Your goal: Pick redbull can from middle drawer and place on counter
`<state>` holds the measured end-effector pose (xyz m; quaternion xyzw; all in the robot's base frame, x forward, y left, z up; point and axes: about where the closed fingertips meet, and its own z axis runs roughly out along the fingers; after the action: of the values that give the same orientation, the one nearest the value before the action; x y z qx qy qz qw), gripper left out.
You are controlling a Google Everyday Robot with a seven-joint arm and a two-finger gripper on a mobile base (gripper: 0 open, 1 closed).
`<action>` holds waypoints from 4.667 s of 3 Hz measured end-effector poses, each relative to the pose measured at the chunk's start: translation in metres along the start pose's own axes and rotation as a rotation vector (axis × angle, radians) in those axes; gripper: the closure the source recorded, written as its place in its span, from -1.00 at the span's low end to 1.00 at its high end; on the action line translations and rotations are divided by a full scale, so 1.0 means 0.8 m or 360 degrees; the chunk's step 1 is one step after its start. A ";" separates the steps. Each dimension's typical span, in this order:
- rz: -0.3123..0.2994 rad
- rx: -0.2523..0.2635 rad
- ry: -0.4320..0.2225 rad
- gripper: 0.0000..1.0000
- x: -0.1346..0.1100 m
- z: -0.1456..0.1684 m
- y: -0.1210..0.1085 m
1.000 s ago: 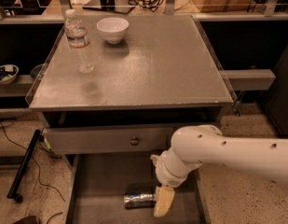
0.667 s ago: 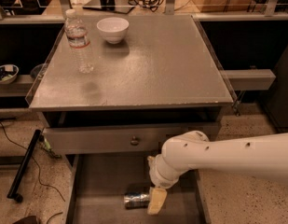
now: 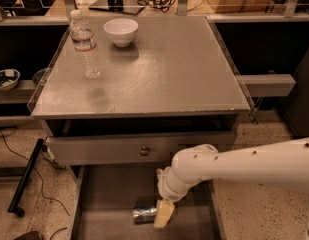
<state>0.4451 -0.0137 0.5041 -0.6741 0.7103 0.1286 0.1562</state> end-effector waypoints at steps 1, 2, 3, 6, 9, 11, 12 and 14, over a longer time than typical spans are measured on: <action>0.0000 0.0000 0.0000 -1.00 0.000 0.000 0.000; 0.0008 -0.0029 -0.0027 -1.00 -0.001 0.015 0.008; 0.0043 -0.0131 -0.0067 -1.00 0.000 0.060 0.020; 0.0097 -0.0146 -0.0053 -1.00 0.012 0.121 0.025; 0.0158 -0.0249 -0.0093 -1.00 0.028 0.152 0.018; 0.0158 -0.0249 -0.0093 -0.47 0.028 0.152 0.018; 0.0158 -0.0249 -0.0093 0.00 0.028 0.152 0.018; 0.0158 -0.0249 -0.0093 0.92 0.028 0.153 0.018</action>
Offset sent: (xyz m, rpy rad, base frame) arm -0.0119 0.0128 -0.0238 0.0426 0.0378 0.0031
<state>0.4355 0.0148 0.3829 -0.6442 0.7258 0.2109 0.1171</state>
